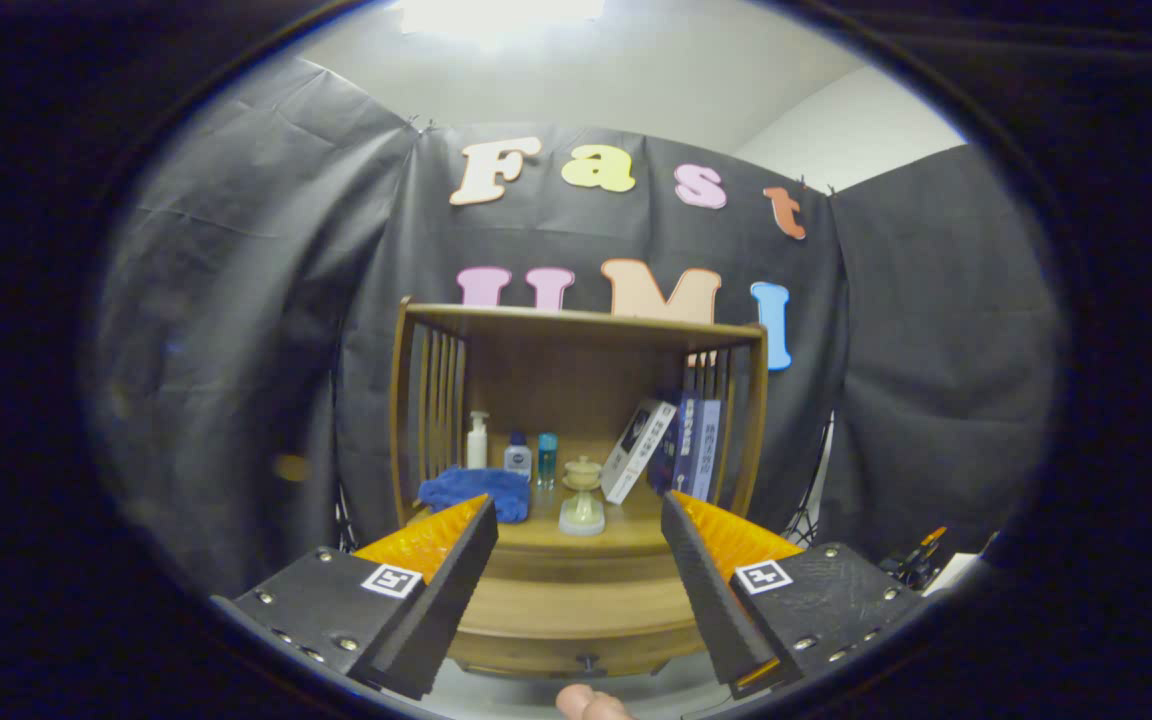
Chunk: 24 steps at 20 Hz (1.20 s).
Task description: Pull open the drawer, take out the items inside it, and place them on the countertop above the cabinet.
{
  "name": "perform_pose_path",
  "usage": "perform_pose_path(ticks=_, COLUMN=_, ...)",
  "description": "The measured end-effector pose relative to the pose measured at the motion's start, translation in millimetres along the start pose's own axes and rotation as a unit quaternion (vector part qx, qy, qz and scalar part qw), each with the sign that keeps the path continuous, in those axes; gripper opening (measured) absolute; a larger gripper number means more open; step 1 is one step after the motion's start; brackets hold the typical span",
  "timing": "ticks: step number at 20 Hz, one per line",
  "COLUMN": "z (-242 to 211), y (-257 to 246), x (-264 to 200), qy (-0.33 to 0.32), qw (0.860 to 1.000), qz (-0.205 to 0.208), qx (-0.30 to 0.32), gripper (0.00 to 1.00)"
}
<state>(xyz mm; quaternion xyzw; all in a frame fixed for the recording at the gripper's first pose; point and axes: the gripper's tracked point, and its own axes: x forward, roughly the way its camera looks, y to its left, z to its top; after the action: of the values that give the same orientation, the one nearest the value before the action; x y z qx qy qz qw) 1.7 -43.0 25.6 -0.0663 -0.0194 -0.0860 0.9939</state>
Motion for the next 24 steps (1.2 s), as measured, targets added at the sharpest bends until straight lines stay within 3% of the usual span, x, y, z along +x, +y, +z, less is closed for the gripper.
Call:
perform_pose_path(ticks=10, z=-100, y=11, x=-14, qy=0.023, qw=1.000, qz=0.010, qx=-0.007, gripper=0.98)
perform_pose_path(ticks=24, z=-245, y=7, x=7, qy=0.151, qw=0.988, qz=-0.002, qx=0.025, gripper=0.99)
